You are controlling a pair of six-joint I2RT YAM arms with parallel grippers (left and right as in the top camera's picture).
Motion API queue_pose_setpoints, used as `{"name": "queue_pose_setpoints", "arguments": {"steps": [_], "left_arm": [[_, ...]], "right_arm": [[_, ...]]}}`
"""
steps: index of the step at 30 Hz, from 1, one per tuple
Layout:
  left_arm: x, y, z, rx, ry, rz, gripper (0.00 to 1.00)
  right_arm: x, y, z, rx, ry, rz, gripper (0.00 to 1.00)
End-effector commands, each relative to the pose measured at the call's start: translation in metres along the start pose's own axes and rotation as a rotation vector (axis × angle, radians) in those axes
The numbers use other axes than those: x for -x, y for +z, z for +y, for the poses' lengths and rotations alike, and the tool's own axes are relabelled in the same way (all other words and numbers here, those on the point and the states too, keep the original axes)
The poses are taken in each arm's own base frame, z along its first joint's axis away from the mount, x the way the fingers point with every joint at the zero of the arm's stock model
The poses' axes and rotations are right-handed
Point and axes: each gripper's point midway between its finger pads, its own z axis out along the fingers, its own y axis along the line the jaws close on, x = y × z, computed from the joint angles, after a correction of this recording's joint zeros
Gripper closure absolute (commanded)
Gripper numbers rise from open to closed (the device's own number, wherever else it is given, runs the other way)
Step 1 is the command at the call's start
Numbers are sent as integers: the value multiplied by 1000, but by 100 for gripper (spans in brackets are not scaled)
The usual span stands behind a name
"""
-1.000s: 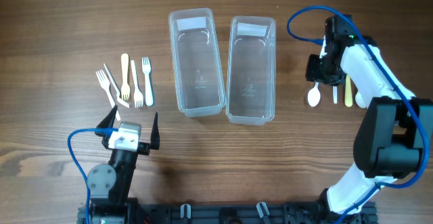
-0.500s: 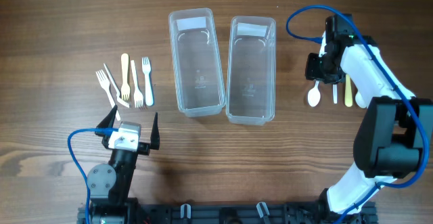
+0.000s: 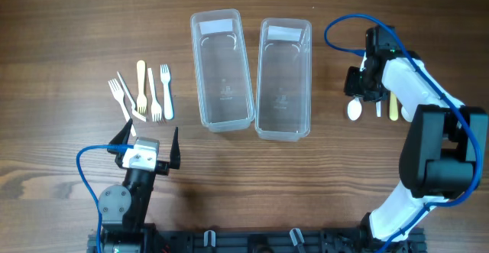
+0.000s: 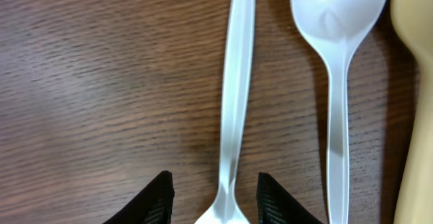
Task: Pack container
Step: 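Carry the white spoon into the right container and release it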
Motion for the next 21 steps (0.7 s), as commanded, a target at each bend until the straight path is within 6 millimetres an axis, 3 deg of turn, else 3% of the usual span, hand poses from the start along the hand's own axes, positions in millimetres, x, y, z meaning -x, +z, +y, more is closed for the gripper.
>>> {"name": "queue_pose_setpoints", "arguments": {"steps": [1, 3, 4, 7, 13, 18, 21], "left_arm": [[-2, 0, 2, 11, 14, 4, 0], [-2, 0, 2, 12, 14, 4, 0], [-2, 0, 2, 11, 14, 4, 0], [-2, 0, 2, 12, 14, 4, 0], [-2, 0, 2, 11, 14, 4, 0], [-2, 0, 2, 11, 14, 4, 0], [-2, 0, 2, 12, 14, 4, 0]], "right_arm": [[-19, 24, -9, -27, 53, 26, 57], [-23, 29, -7, -13, 65, 24, 57], [-25, 30, -6, -9, 72, 27, 63], [-24, 29, -4, 2, 71, 27, 96], [-13, 2, -4, 6, 57, 11, 96], [14, -68, 2, 61, 42, -148, 96], [23, -135, 24, 196, -3, -305, 95]]}}
